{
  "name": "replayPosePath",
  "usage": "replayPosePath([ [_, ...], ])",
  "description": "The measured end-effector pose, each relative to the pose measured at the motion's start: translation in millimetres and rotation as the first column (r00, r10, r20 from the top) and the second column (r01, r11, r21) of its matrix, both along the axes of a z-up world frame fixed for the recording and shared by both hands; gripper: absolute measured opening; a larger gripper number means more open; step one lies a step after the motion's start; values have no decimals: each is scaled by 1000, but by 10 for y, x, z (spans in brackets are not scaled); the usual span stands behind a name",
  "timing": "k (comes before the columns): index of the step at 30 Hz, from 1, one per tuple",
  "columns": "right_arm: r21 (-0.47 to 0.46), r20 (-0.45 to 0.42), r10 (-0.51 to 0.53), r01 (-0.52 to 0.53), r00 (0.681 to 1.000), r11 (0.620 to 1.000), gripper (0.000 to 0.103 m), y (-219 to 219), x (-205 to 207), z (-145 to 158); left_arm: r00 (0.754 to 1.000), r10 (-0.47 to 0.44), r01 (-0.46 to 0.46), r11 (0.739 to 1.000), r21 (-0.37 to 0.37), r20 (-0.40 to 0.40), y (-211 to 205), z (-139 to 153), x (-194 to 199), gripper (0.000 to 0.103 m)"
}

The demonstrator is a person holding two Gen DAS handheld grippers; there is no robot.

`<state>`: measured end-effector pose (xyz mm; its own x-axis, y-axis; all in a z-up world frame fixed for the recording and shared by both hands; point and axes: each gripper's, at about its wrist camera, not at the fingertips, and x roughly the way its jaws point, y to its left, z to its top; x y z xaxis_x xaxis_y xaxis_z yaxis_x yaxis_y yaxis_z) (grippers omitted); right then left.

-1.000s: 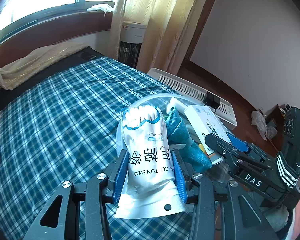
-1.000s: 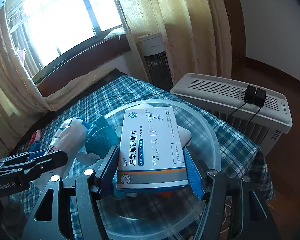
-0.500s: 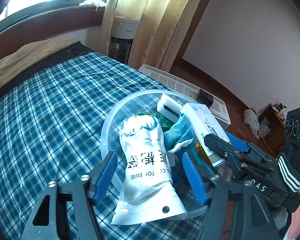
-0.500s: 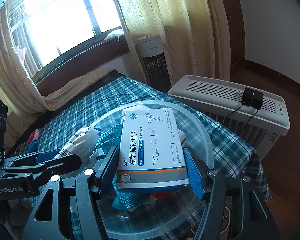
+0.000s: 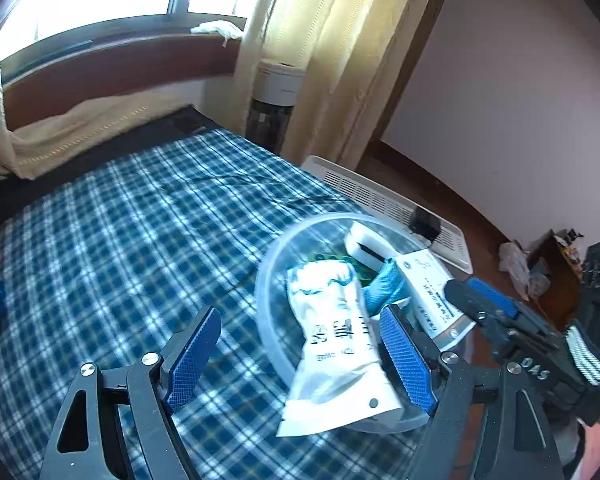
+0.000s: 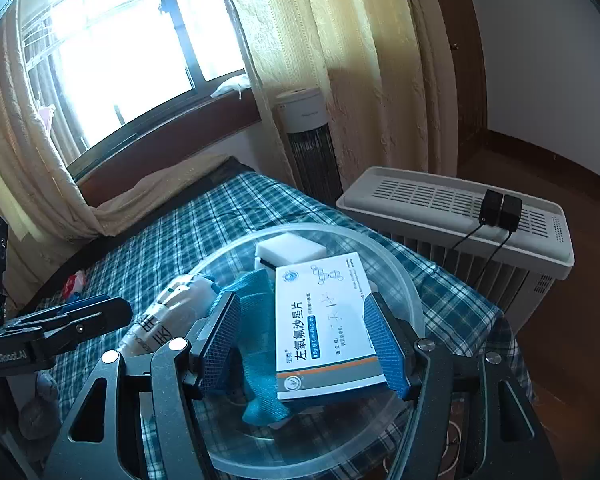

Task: Organize objects
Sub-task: 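Open both grippers to drop the bag and box into the bowl, then move both grippers back toward the blue pouch and red bag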

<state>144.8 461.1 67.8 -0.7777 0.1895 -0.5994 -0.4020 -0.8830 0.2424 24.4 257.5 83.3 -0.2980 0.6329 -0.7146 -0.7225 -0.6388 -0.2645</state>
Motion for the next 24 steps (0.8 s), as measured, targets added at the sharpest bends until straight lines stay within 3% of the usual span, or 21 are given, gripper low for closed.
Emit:
replayPosePath([
  [7, 6, -23, 11, -11, 1000, 1000, 66, -90, 6, 77, 999, 5, -7, 998, -56, -43, 52, -115, 16, 85],
  [24, 3, -46, 42, -42, 998, 999, 66, -272, -14, 173, 997, 34, -35, 999, -9, -66, -141, 74, -32, 86],
])
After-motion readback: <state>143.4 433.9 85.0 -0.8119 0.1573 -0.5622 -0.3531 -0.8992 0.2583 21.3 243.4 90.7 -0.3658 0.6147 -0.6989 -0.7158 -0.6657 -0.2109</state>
